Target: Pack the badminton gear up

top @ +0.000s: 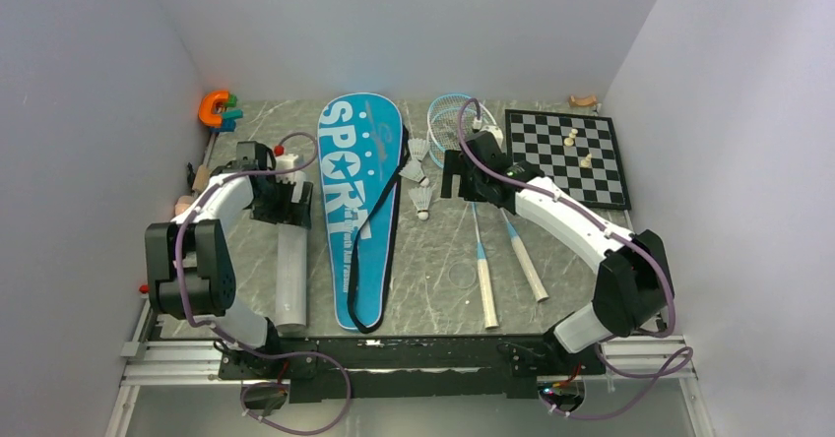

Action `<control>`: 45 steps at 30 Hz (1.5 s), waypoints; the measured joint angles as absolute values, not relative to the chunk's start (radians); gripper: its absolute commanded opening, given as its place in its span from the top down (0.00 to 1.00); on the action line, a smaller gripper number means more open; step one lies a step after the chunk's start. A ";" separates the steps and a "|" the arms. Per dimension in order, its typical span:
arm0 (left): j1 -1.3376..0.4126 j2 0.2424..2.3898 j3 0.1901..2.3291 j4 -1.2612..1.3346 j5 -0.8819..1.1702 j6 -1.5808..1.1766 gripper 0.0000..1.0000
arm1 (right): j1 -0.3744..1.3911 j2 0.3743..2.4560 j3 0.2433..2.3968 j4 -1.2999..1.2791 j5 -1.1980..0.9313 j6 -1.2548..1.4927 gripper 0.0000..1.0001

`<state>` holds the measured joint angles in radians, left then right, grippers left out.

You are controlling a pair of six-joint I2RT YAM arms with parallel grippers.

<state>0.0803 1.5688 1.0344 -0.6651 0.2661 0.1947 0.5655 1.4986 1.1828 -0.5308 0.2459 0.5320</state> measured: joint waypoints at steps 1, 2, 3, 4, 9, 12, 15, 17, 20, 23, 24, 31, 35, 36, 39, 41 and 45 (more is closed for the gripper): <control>0.074 1.578 1.034 -0.662 0.268 0.200 0.01 | 0.566 1.505 1.183 -0.526 0.247 0.532 0.00; 0.069 1.582 1.031 -0.659 0.270 0.207 0.01 | 0.566 1.514 1.183 -0.522 0.248 0.532 0.00; 0.066 1.586 1.026 -0.654 0.271 0.217 0.03 | 0.566 1.527 1.185 -0.521 0.250 0.532 0.00; 0.066 1.587 1.019 -0.651 0.272 0.225 0.06 | 0.566 1.540 1.189 -0.521 0.251 0.532 0.00; 0.062 1.587 0.983 -0.656 0.277 0.303 0.21 | 0.565 1.669 1.282 -0.519 0.251 0.532 0.00; 0.048 1.576 0.980 -0.663 0.269 0.373 0.29 | 0.562 1.751 1.371 -0.522 0.242 0.532 0.01; 0.041 1.549 0.975 -0.674 0.252 0.438 0.33 | 0.560 1.819 1.458 -0.522 0.227 0.532 0.02; 0.040 1.520 0.975 -0.695 0.245 0.488 0.38 | 0.556 1.858 1.507 -0.522 0.219 0.534 0.03; 0.030 1.469 0.973 -0.733 0.246 0.554 0.41 | 0.543 1.911 1.561 -0.518 0.188 0.543 0.06; 0.017 1.399 0.952 -0.764 0.247 0.617 0.40 | 0.518 1.958 1.576 -0.502 0.138 0.562 0.09; 0.014 1.365 0.935 -0.774 0.249 0.641 0.39 | 0.508 1.974 1.577 -0.496 0.123 0.569 0.09; -0.017 1.114 0.838 -0.881 0.302 0.787 0.36 | 0.473 2.112 1.650 -0.493 0.083 0.593 0.13; -0.049 1.063 0.837 -0.928 0.345 0.838 0.40 | 0.480 2.138 1.702 -0.493 0.068 0.614 0.13; -0.056 1.064 0.837 -0.937 0.350 0.847 0.41 | 0.484 2.140 1.715 -0.493 0.068 0.618 0.14; -0.076 1.069 0.821 -0.937 0.350 0.857 0.41 | 0.494 2.153 1.774 -0.494 0.072 0.630 0.14; -0.091 1.068 0.799 -0.932 0.348 0.860 0.41 | 0.500 2.163 1.809 -0.496 0.078 0.634 0.15; -0.135 1.050 0.744 -0.918 0.328 0.863 0.41 | 0.517 2.204 1.899 -0.520 0.101 0.637 0.20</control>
<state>-0.1352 1.0500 0.7437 -0.9176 0.3279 0.8627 0.5171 2.2044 1.8988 -0.5198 0.1013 0.6373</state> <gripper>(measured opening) 0.685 0.839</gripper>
